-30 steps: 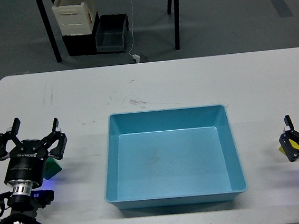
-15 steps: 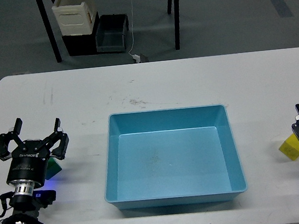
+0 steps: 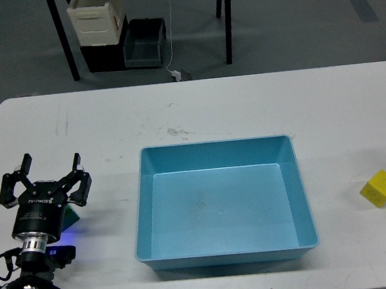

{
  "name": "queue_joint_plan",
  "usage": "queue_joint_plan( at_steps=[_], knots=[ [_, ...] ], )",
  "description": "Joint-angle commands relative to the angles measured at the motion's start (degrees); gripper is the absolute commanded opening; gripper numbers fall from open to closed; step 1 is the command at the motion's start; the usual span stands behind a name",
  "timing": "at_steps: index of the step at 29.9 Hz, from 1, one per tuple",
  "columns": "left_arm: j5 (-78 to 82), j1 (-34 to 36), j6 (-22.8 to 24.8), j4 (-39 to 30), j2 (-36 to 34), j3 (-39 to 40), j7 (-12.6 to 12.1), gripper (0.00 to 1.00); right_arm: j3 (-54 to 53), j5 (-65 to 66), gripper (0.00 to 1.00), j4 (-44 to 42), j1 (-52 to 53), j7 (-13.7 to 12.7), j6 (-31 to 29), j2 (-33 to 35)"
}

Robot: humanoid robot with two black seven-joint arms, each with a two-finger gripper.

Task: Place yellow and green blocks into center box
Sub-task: 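Lower the right gripper onto the yellow cube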

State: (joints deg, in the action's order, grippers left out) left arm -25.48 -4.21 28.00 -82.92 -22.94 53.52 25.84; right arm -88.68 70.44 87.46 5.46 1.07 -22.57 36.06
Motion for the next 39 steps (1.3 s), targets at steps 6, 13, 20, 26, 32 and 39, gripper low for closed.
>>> queue_joint_plan(
  at_steps=[6,13,20,26,32,39],
  knots=[
    [-0.1,0.0,0.0,0.5,0.3,0.0,0.0,1.0,19.3,25.0,1.0,-3.5,8.6,26.9,-0.1,16.1],
    [0.0,0.0,0.0,0.9,0.9,0.0,0.0,1.0,31.2,35.5,0.99,-3.2,10.8,26.9,-0.1,30.7],
    [0.0,0.1,0.0,1.3,2.1,0.0,0.0,1.0,44.1,46.4,0.99,-3.5,15.8,26.9,-0.1,31.1],
    [0.0,0.3,0.0,2.3,2.4,0.0,0.0,1.0,54.8,50.8,0.99,-4.9,22.7,26.9,-0.6,30.6],
    [0.0,0.6,0.0,3.2,2.5,0.0,0.0,1.0,65.9,51.2,1.0,-9.1,33.3,26.9,-2.3,28.4],
    [0.0,0.6,0.0,3.8,3.6,0.0,0.0,1.0,71.4,50.5,1.0,-13.2,39.9,26.9,-5.4,21.9]
  ],
)
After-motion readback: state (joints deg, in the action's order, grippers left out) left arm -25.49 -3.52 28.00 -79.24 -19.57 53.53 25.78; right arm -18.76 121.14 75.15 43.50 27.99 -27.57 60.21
